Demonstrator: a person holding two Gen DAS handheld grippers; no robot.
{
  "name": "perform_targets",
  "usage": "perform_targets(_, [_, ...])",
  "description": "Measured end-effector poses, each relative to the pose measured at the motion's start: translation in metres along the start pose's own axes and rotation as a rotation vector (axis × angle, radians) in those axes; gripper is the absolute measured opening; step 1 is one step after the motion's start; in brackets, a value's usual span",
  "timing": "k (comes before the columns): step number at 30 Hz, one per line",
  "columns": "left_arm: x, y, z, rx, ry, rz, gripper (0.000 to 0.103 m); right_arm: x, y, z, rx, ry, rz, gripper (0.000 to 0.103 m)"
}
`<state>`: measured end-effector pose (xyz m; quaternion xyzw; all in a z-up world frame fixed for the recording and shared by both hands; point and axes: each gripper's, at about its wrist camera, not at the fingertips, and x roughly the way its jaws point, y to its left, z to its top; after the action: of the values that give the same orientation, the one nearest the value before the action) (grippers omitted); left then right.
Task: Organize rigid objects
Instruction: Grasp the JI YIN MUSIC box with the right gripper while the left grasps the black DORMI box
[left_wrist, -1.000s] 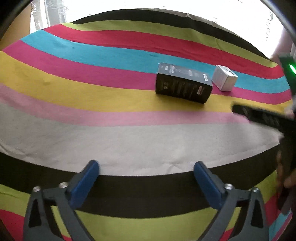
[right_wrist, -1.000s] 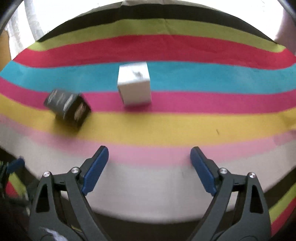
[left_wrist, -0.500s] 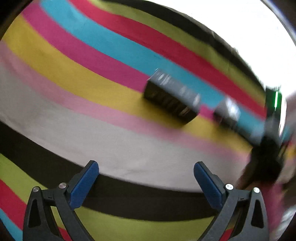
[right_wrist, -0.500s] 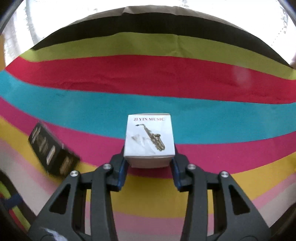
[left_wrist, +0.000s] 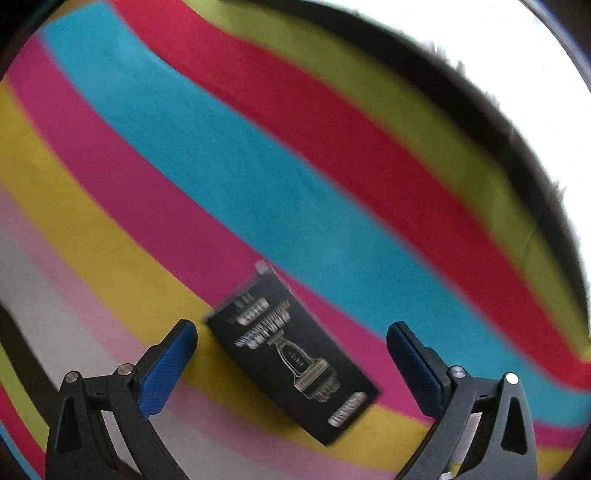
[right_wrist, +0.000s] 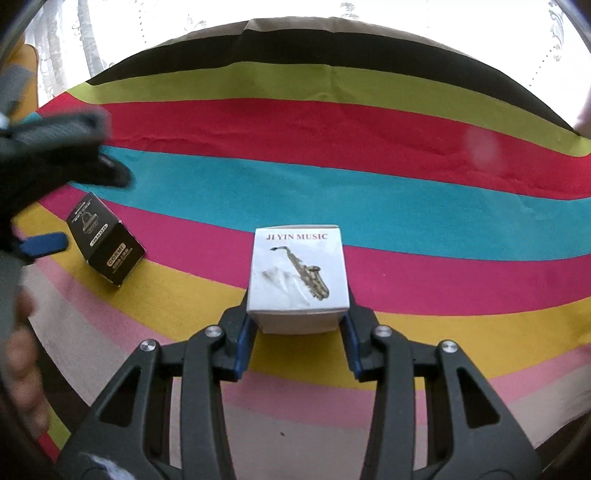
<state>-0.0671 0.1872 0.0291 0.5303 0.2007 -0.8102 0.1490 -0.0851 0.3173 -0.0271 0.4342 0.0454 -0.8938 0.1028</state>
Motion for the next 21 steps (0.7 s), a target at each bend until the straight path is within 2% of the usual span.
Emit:
perform_targets(1, [-0.002, -0.004, -0.004, 0.070, -0.016, 0.019, 0.095, -0.002, -0.001, -0.002, 0.002, -0.001, 0.003, 0.045])
perform_targets(3, [-0.008, 0.003, -0.019, 0.162, -0.018, 0.003, 0.080, -0.003, -0.003, -0.002, 0.010, -0.002, 0.015, 0.046])
perform_targets(4, [-0.013, 0.010, -0.025, 0.187, -0.023, -0.010, 0.065, -0.001, -0.004, 0.001, 0.014, -0.002, 0.020, 0.046])
perform_targets(5, [-0.017, 0.018, -0.031, 0.217, -0.027, -0.020, 0.058, -0.001, -0.005, 0.001, 0.019, -0.003, 0.026, 0.046])
perform_targets(7, [-0.022, 0.037, -0.040, 0.271, -0.035, -0.029, 0.054, 0.001, -0.009, 0.000, 0.021, -0.005, 0.031, 0.046])
perform_targets(10, [-0.025, 0.054, -0.043, 0.344, -0.038, -0.064, 0.055, -0.001, -0.012, -0.002, 0.009, -0.003, 0.023, 0.047])
perform_targets(13, [-0.023, 0.067, -0.039, 0.330, -0.041, -0.062, 0.065, -0.006, -0.016, -0.006, -0.010, -0.001, 0.010, 0.047])
perform_targets(15, [-0.023, 0.074, -0.039, 0.317, -0.062, -0.063, 0.065, -0.006, -0.020, -0.008, -0.009, -0.001, 0.013, 0.047])
perform_targets(16, [-0.024, 0.076, -0.042, 0.331, -0.081, -0.060, 0.059, -0.007, -0.022, -0.008, -0.007, -0.001, 0.015, 0.047])
perform_targets(17, [-0.026, 0.078, -0.046, 0.345, -0.098, -0.057, 0.040, -0.007, -0.023, -0.008, -0.006, -0.001, 0.016, 0.047])
perform_targets(19, [-0.030, 0.080, -0.057, 0.404, -0.131, -0.028, 0.039, -0.006, -0.023, -0.007, -0.009, -0.001, 0.013, 0.047])
perform_targets(21, [-0.036, 0.084, -0.070, 0.462, -0.137, -0.045, 0.039, -0.002, -0.020, -0.005, -0.008, -0.001, 0.007, 0.045])
